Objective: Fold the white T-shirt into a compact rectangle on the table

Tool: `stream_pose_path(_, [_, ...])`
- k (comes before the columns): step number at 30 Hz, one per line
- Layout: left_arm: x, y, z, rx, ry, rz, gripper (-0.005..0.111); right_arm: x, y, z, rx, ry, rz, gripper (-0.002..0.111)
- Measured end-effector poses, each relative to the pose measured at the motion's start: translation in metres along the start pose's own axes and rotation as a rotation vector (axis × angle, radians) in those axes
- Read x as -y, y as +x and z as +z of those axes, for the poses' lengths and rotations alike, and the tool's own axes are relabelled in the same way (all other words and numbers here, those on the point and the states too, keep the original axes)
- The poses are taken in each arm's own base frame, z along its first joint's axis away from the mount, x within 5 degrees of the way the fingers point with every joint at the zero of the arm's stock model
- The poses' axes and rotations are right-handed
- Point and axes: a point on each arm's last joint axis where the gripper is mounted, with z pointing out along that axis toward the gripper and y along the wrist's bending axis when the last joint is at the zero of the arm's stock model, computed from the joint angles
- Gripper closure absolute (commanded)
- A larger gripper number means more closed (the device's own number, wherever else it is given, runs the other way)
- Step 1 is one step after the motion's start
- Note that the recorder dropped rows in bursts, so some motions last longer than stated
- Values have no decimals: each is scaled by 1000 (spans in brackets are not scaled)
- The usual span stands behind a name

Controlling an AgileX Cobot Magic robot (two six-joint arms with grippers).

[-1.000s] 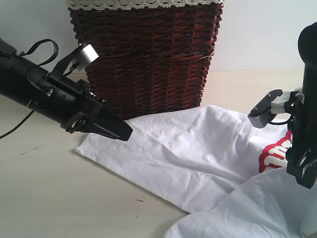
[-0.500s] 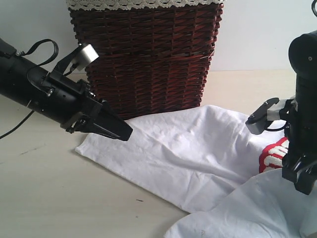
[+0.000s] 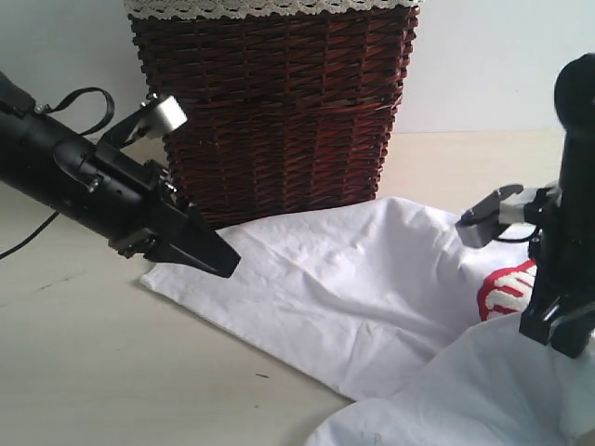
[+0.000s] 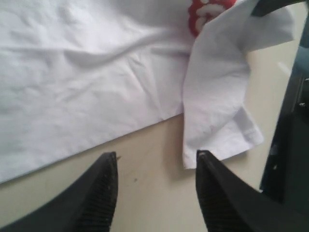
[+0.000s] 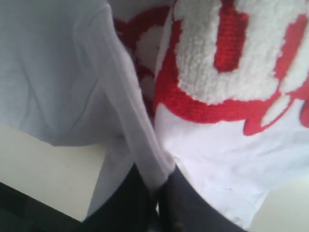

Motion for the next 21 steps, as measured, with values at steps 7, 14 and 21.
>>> stream_pose_path(7, [-36,17,18,-162,-158,111,59,-20,28,-51,238,-1,20,108])
stream_pose_path(14, [-62,30,10,-428,-384,499,58,-28,32,-60,297,-41,28,108])
stream_pose_path(21, [-69,21,16,-509,-454,910,58,-30,32,-61,309,-64,33,108])
